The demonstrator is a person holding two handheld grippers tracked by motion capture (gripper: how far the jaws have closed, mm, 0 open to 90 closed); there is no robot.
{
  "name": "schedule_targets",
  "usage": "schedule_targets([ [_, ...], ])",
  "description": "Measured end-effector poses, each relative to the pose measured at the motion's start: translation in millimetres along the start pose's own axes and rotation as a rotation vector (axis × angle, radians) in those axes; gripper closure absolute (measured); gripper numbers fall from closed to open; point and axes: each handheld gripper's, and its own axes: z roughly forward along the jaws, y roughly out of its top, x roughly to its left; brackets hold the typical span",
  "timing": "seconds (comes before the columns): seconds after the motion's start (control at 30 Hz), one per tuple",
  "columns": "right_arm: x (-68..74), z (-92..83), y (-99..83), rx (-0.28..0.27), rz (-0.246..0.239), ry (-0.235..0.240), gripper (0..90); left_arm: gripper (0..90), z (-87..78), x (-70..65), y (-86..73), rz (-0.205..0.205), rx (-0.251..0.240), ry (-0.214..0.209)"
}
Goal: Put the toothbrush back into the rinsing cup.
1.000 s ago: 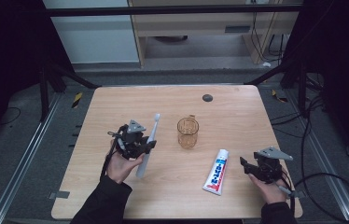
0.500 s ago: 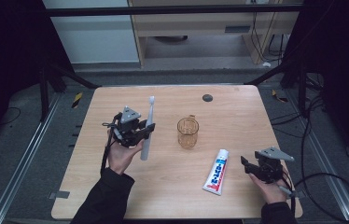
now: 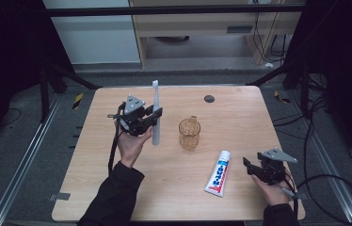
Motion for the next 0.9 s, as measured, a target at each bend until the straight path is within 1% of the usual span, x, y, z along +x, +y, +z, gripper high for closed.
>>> schedule_targets([
  [0.07, -0.5, 0.3, -0.2, -0.001, -0.001, 0.001, 37.4, 67.9, 2.0, -0.5, 0.9, 0.002, -0.006, 0.003],
  [0.1, -0.5, 0.3, -0.4, -0.002, -0.001, 0.001, 37.3, 67.9, 5.5, -0.7, 2.5, -0.012, -0.025, 0.0],
  [0.13, -0.4, 0.1, -0.4, -0.002, 0.0, 0.001, 37.2, 67.9, 5.5, -0.7, 2.5, -0.012, -0.025, 0.0],
  [0.17, -0.6, 0.1, -0.5, -0.003, 0.001, 0.001, 37.2, 67.9, 8.6, -1.0, 4.6, -0.018, -0.039, -0.001],
  [0.2, -0.6, 0.1, -0.5, -0.003, 0.001, 0.001, 37.2, 67.9, 8.6, -1.0, 4.6, -0.018, -0.039, -0.001],
  [0.3, -1.2, 0.1, -0.6, -0.004, -0.001, 0.0, 37.1, 67.9, 13.2, -1.8, 10.0, -0.014, -0.064, 0.007],
  [0.33, -1.2, 0.1, -0.6, -0.004, -0.001, 0.0, 37.1, 67.9, 13.2, -1.8, 10.0, -0.014, -0.064, 0.007],
  [0.37, -1.4, 0.0, -0.7, -0.006, -0.002, 0.0, 37.1, 67.9, 14.9, -1.6, 13.1, -0.018, -0.08, 0.011],
  [0.43, -1.2, 0.3, -0.6, -0.005, -0.001, 0.0, 37.0, 67.9, 15.8, -1.5, 14.9, -0.022, -0.087, 0.011],
  [0.5, -0.7, 0.4, -0.6, -0.008, -0.003, 0.002, 37.0, 67.9, 19.4, -3.0, 19.7, -0.026, -0.117, 0.011],
  [0.7, -0.1, 0.0, -0.5, -0.006, 0.005, 0.006, 36.9, 67.9, 29.9, -11.6, 24.8, -0.019, -0.152, 0.002],
  [0.77, -0.7, 0.3, -0.7, -0.01, -0.001, 0.004, 36.8, 67.9, 31.7, -13.3, 25.3, -0.018, -0.158, 0.0],
  [0.9, -1.9, 0.6, -1.4, -0.015, 0.001, 0.002, 36.4, 67.9, 40.0, -21.5, 27.3, -0.019, -0.175, -0.016],
])
